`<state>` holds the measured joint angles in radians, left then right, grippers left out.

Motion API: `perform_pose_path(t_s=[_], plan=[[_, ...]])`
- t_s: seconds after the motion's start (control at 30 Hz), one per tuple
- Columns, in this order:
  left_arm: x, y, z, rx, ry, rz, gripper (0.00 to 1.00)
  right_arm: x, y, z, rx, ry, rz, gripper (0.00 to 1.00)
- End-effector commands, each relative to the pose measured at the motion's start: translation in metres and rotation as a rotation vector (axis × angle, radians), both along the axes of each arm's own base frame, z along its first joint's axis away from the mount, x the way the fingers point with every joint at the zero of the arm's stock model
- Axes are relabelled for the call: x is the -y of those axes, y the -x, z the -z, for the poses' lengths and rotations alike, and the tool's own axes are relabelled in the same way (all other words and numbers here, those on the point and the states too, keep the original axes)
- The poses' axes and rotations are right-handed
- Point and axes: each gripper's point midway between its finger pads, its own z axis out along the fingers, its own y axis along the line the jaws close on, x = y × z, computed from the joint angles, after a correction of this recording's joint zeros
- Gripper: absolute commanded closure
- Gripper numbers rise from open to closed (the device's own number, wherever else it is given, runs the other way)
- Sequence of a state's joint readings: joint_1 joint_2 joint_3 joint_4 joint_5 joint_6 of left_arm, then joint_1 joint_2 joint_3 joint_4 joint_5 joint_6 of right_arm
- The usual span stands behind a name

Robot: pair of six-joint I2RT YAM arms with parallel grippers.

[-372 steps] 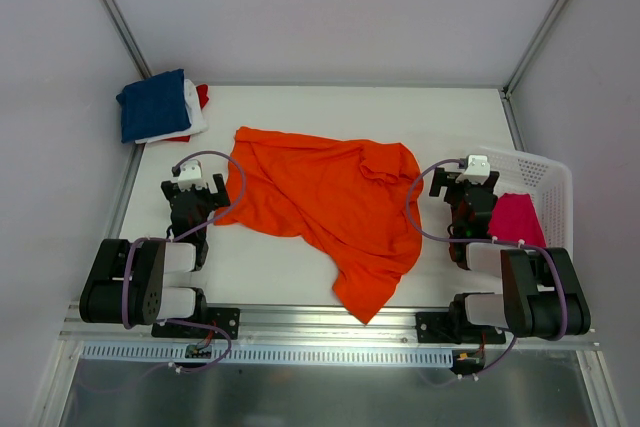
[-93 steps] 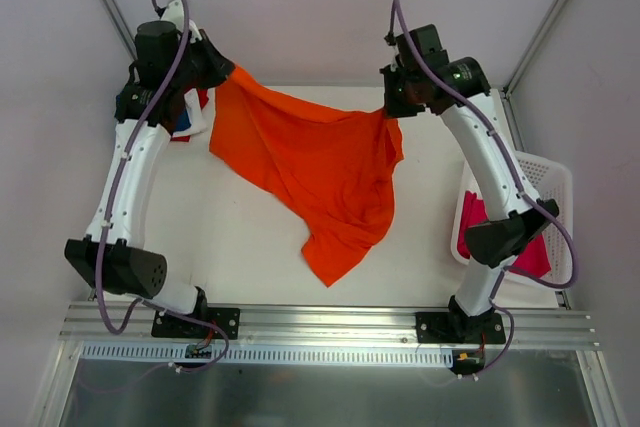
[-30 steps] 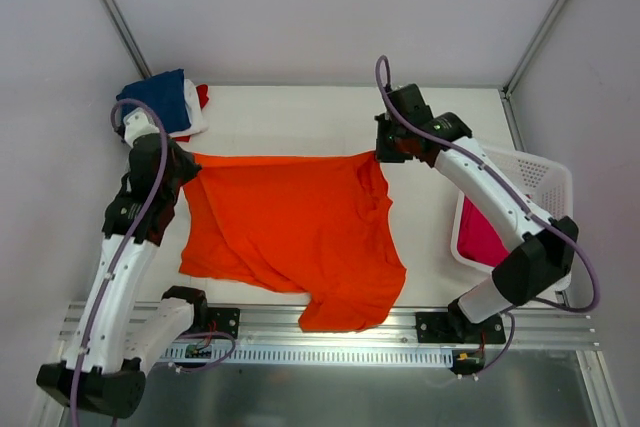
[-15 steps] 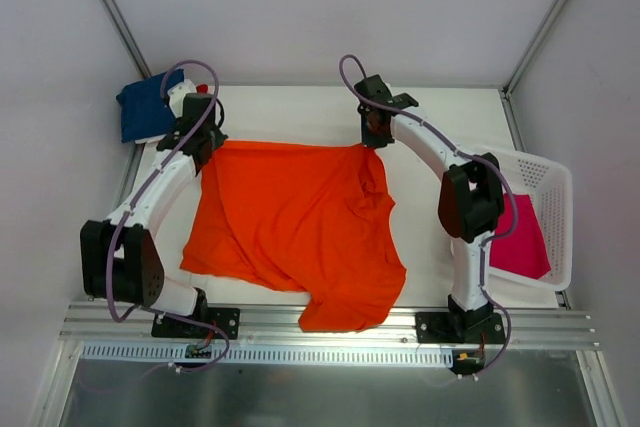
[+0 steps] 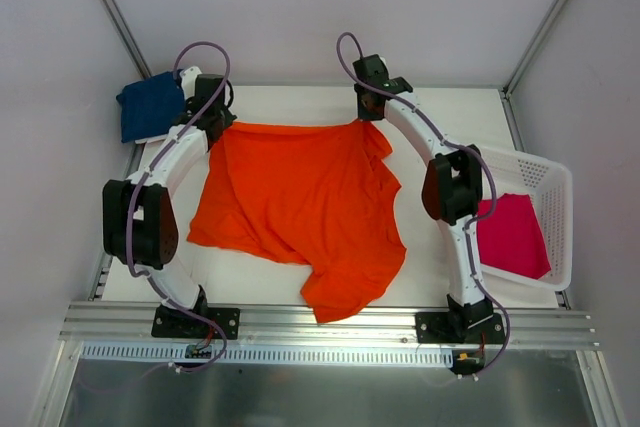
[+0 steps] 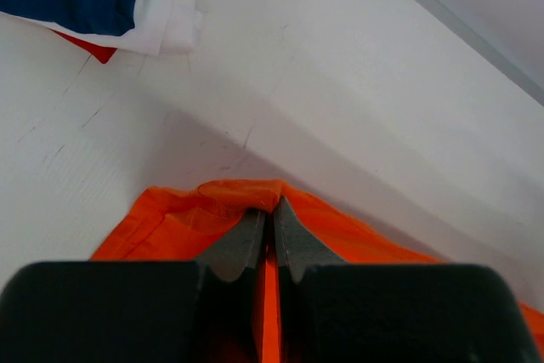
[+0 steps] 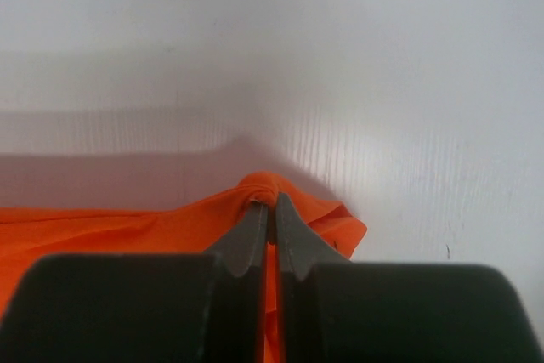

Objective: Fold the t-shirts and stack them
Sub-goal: Flatten the tshirt out

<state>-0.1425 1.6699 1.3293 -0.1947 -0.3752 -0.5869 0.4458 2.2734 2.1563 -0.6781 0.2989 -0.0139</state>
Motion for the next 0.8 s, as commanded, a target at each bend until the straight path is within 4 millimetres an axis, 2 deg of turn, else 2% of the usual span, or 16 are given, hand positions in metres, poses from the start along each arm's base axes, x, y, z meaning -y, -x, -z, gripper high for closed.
perform_pose_path(t_s=[0.0, 0.03, 0.1, 0.13, 0.2, 0.23, 0.3, 0.33, 0.4, 0.43, 0.47, 0.5, 0.53, 0.67, 0.7, 0.77], plan=[[-0.005, -0.022, -0.012, 0.059, 0.001, -0.027, 1.0, -0.005, -0.029, -0.008, 0.085, 0.001, -0.022, 0.99], [-0.006, -0.026, -0.003, 0.043, 0.0, -0.031, 1.0, -0.009, -0.035, -0.007, 0.107, -0.008, -0.025, 1.0], [-0.006, -0.033, -0.001, 0.049, 0.016, -0.043, 1.0, -0.011, -0.042, -0.002, 0.122, -0.008, -0.027, 1.0], [-0.007, -0.037, 0.007, 0.036, 0.017, -0.048, 1.0, -0.014, -0.049, -0.004, 0.148, -0.019, -0.028, 0.99], [-0.012, -0.045, 0.005, 0.05, 0.016, -0.071, 1.0, -0.018, -0.056, 0.001, 0.168, -0.028, -0.031, 1.0], [-0.016, -0.05, 0.006, 0.058, 0.011, -0.092, 1.0, -0.022, -0.065, -0.005, 0.214, -0.047, -0.033, 0.99], [-0.024, -0.057, 0.011, 0.062, 0.012, -0.113, 1.0, -0.024, -0.074, -0.002, 0.249, -0.052, -0.035, 0.99], [-0.025, -0.064, 0.006, 0.084, 0.014, -0.116, 1.0, -0.029, -0.083, -0.01, 0.301, -0.071, -0.038, 1.0], [-0.031, -0.071, 0.016, 0.066, 0.005, -0.115, 0.96, -0.036, -0.096, -0.017, 0.361, -0.085, -0.058, 0.98], [-0.032, -0.075, 0.014, 0.073, 0.004, -0.115, 0.86, -0.039, -0.099, -0.021, 0.377, -0.091, -0.068, 0.86], [-0.03, -0.078, 0.015, 0.073, 0.013, -0.098, 0.71, -0.041, -0.102, -0.024, 0.392, -0.092, -0.073, 0.66], [-0.033, -0.08, 0.021, 0.06, 0.009, -0.084, 0.18, -0.044, -0.106, -0.033, 0.421, -0.09, -0.079, 0.4], [-0.032, -0.083, 0.019, 0.067, 0.013, -0.075, 0.01, -0.044, -0.107, -0.034, 0.434, -0.072, -0.07, 0.01], [-0.034, -0.083, 0.018, 0.073, 0.043, -0.063, 0.01, -0.05, -0.1, -0.053, 0.485, 0.019, -0.077, 0.0], [-0.032, -0.081, 0.005, 0.1, 0.053, -0.058, 0.01, -0.052, -0.096, -0.06, 0.502, 0.041, -0.081, 0.01], [-0.028, -0.075, -0.004, 0.123, 0.071, -0.047, 0.01, -0.051, -0.08, -0.076, 0.52, 0.112, -0.061, 0.0]])
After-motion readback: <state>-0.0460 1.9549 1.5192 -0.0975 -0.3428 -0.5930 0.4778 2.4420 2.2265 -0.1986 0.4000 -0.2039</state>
